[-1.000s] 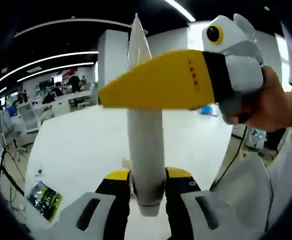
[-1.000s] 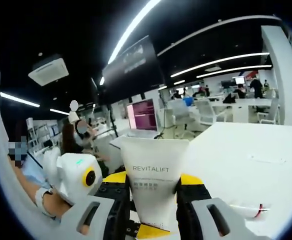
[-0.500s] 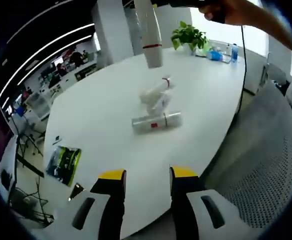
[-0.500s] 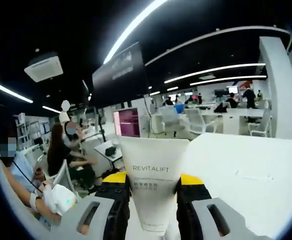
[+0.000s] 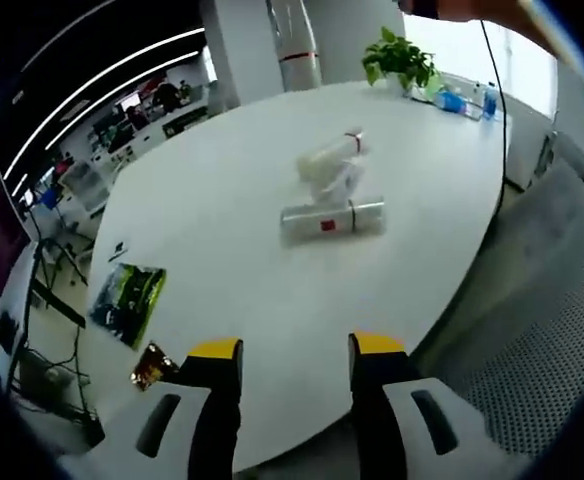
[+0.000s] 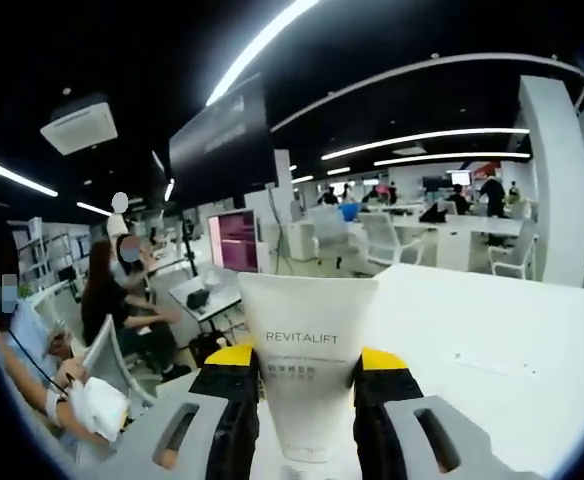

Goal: Arrange the skincare products in the storage area until every visible bottle or jar stands upright without overlapping.

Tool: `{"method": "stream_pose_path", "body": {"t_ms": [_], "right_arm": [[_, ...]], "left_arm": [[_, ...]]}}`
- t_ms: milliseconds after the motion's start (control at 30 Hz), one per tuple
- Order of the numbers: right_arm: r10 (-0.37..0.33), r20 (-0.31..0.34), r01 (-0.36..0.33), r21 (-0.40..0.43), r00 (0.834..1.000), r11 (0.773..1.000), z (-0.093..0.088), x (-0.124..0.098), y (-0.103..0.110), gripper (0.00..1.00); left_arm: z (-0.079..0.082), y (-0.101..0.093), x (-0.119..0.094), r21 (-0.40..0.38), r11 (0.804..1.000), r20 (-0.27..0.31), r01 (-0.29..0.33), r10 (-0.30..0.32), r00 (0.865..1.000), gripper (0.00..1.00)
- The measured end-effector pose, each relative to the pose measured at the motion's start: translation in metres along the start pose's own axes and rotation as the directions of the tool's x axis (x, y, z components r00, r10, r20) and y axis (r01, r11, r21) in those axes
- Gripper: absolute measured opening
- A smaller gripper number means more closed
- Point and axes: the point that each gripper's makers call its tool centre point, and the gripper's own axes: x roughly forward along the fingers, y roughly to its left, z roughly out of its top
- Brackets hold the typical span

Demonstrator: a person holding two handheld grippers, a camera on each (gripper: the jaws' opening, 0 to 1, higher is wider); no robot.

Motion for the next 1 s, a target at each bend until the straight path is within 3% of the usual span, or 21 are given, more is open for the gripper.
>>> {"method": "stream_pose_path", "body": {"t_ms": [500, 667, 1000], "right_arm": [[-0.134, -0.009, 0.134, 0.003, 0.991, 0.991, 0.002, 0.037, -0.068, 0.30], [-0.191, -0.024, 0.191, 0.001, 0.981, 0.982, -0.005, 0.047, -0.090, 0.30], [-0.289, -0.028, 0.290, 0.027, 0.957, 0.957, -0.016, 0.061, -0.127, 0.30]], "left_arm": [[-0.011, 0.006, 0.002, -0.001, 1.000, -0.043, -0.015, 0.015, 0.999, 0.37], [-0.011, 0.012, 0.000, 0.004, 0.999, -0.037, -0.038, 0.038, 0.999, 0.39], [-0.016, 0.008, 0.002, 0.016, 1.000, -0.056, -0.009, 0.010, 0.998, 0.36]]}}
